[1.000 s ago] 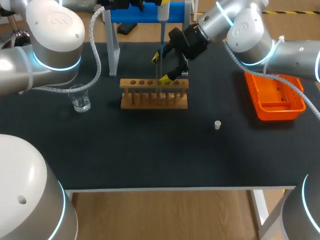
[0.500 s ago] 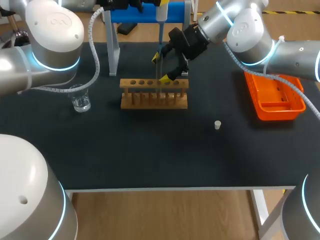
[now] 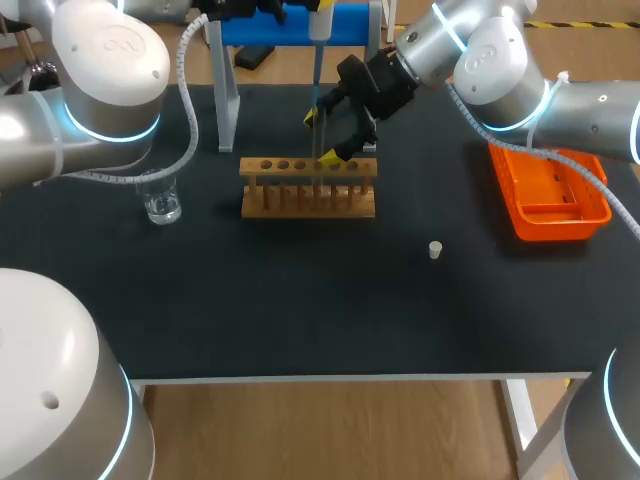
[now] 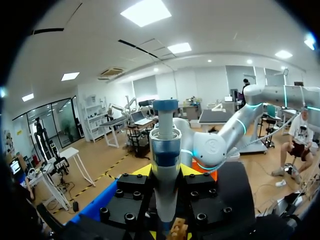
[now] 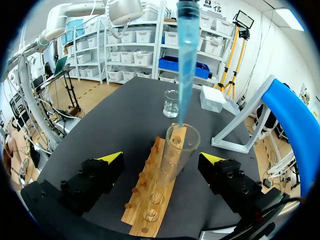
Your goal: Invert the test tube, pick up the pipette, mount the tip to pipette, aspirate from beaker and dispense into the tube, eject the tip, return the pipette, and cap with the stopper.
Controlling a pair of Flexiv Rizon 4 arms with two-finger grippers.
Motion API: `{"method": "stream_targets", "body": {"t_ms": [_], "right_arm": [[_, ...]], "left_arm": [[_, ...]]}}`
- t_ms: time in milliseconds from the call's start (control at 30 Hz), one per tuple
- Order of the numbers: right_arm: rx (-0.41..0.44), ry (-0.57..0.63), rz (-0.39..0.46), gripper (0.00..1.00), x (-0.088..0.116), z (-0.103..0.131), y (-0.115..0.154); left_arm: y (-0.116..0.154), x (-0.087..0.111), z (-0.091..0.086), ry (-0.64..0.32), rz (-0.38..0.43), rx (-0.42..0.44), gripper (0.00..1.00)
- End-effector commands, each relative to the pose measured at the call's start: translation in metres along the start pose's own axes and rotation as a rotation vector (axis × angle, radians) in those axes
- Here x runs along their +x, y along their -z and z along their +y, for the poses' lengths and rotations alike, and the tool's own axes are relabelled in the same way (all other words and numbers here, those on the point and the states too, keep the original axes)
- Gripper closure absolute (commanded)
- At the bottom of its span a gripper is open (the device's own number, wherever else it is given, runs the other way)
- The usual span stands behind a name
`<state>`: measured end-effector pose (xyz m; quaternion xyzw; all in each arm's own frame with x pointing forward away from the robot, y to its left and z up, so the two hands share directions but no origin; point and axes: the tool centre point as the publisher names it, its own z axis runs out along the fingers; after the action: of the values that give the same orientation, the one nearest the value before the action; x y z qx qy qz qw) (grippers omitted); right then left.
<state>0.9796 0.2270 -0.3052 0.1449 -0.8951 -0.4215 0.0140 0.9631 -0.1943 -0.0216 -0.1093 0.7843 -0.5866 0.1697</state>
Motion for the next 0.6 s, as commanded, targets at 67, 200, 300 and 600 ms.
{"method": "stream_targets", "body": {"t_ms": [67,200,300,600], "right_arm": [[0.002,0.000,0.003,0.00,0.000,0.000,0.002],[0.002,0.000,0.003,0.00,0.000,0.000,0.002],[0.002,0.000,0.003,0.00,0.000,0.000,0.002],[0.002,0.000,0.003,0.00,0.000,0.000,0.002]], "left_arm": [[0.002,-0.002,-0.005,-0.002,-0.008,0.003,1.00],[0.004,-0.002,-0.010,-0.009,-0.009,0.006,1.00],[0.003,-0.003,-0.012,-0.012,-0.007,0.010,1.00],[-0.004,0.000,-0.012,-0.010,0.009,0.019,1.00]]}}
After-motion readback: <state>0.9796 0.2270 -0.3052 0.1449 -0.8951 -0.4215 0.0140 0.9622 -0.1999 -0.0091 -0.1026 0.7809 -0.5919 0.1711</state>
